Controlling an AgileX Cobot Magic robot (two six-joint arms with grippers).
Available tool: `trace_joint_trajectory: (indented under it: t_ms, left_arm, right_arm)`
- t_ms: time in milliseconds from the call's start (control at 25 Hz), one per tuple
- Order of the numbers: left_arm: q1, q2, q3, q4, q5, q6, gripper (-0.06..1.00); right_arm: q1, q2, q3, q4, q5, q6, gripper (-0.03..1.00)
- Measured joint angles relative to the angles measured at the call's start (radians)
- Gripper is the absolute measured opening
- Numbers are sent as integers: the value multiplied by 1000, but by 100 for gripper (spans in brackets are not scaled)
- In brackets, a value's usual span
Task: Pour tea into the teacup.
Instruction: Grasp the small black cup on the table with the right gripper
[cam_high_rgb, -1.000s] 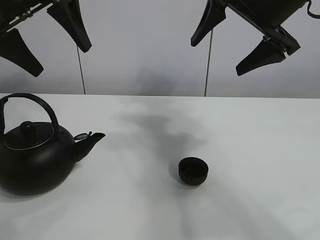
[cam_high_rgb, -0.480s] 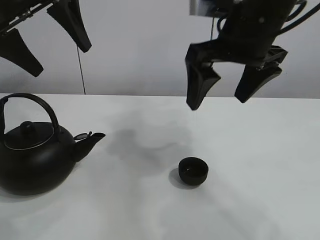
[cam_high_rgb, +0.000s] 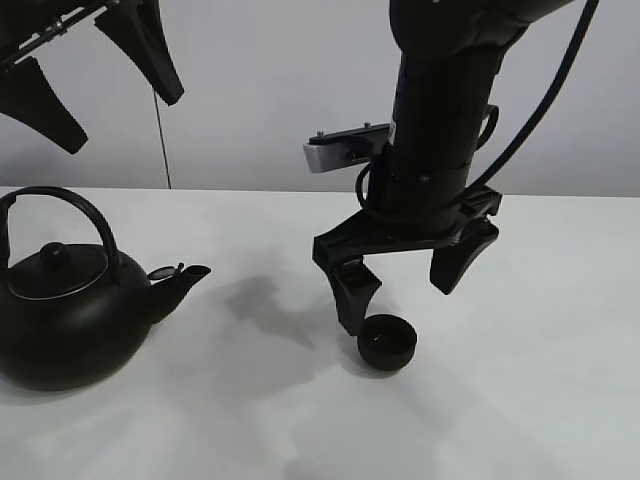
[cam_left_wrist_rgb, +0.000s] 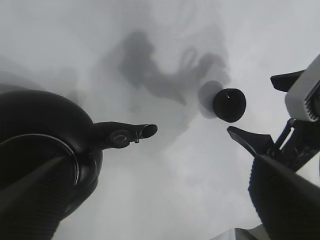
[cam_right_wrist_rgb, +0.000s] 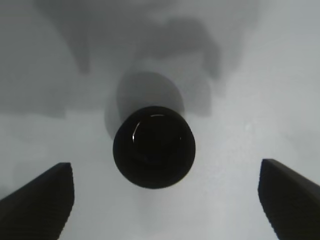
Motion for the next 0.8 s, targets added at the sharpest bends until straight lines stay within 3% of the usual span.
trace_joint_trajectory:
  t_ms: [640, 720, 800]
  left_arm:
    - [0, 0, 0, 0, -1, -1, 69]
    - [0, 0, 0, -1, -1, -1, 69]
    - [0, 0, 0, -1, -1, -2, 69]
  right_arm:
    - [0, 110, 0, 24, -77, 0, 69]
    - [0, 124, 0, 26, -80, 0, 65]
    - [0, 137, 0, 26, -81, 0, 54]
